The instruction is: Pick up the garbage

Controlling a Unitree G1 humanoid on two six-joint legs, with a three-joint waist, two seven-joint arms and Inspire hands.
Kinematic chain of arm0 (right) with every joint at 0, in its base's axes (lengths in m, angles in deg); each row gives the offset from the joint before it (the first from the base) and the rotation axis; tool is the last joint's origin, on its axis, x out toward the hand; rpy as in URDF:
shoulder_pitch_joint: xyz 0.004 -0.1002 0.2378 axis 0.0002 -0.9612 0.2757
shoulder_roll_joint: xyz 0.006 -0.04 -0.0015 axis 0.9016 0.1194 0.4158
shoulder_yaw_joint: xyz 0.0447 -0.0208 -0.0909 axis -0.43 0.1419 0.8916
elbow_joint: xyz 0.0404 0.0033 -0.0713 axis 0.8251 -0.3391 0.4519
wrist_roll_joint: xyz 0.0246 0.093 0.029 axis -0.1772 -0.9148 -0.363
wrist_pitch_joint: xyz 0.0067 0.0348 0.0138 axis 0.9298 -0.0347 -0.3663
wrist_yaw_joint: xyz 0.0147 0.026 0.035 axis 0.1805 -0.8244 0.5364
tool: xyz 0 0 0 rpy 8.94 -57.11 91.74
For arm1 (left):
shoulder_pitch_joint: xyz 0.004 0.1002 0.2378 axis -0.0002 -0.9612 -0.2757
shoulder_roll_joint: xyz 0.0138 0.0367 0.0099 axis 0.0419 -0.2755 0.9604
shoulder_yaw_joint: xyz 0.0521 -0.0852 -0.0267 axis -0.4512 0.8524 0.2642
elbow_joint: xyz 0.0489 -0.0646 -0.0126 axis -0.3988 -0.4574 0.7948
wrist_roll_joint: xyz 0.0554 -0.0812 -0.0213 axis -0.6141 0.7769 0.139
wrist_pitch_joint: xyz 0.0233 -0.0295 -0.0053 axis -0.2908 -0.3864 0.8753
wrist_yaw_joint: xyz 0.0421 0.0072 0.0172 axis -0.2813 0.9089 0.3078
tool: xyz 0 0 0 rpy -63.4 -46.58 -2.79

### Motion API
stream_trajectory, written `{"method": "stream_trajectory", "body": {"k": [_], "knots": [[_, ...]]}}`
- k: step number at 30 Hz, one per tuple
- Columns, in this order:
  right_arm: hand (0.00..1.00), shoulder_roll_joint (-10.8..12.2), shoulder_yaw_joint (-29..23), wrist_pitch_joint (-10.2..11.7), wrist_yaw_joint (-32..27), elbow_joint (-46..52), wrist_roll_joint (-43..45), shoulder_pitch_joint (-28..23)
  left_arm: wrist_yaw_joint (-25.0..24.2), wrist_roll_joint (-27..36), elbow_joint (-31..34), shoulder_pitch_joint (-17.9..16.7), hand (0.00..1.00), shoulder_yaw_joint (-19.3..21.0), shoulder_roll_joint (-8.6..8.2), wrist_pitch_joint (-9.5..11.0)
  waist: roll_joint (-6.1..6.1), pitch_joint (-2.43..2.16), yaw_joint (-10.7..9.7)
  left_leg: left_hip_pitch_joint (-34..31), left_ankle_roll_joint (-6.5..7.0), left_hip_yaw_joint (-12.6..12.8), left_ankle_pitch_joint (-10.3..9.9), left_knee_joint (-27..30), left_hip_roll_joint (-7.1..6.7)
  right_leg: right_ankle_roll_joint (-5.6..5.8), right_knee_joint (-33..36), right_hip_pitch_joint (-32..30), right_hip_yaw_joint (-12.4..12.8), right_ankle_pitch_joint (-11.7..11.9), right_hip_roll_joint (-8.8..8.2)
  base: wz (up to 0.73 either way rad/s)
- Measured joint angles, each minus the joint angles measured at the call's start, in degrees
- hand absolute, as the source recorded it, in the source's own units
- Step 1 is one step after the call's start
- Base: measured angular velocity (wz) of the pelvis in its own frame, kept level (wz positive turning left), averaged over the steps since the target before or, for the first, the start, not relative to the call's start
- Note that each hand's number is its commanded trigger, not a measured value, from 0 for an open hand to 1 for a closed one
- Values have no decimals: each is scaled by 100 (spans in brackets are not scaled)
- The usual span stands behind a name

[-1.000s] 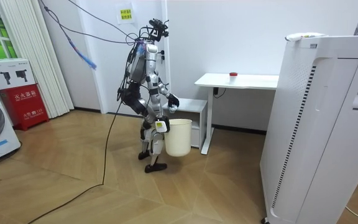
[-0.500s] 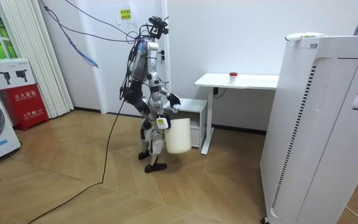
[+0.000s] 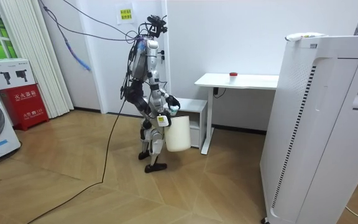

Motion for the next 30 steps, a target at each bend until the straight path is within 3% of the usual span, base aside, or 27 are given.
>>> {"method": "stream_trajectory", "body": {"k": [10,20,27,30], "knots": [[100,-5,-6,-3,48,-28,6,-45,-455,-6,142,-230,0,-250,2,-50,6,-62,118,118,19,81,35,-104,-32,11,1,35,30,15,-24,-2],[100,-22,-44,-76,100,-56,31,-11,-664,-129,25,-266,0,-240,31,-86,2,-66,152,162,-12,98,102,-175,-18,-33,-14,40,50,46,-18,0],[100,-62,-91,-150,159,-65,50,-14,-664,-249,-15,-267,0,-210,202,-189,20,-67,163,182,2,120,201,-380,-33,-27,-205,55,52,161,0,0],[100,-126,-205,-210,159,-84,199,-56,-670,-225,-11,-267,0,-200,297,-225,114,-62,154,295,3,95,211,-467,-36,-22,-328,222,-26,176,-2,9]]}}
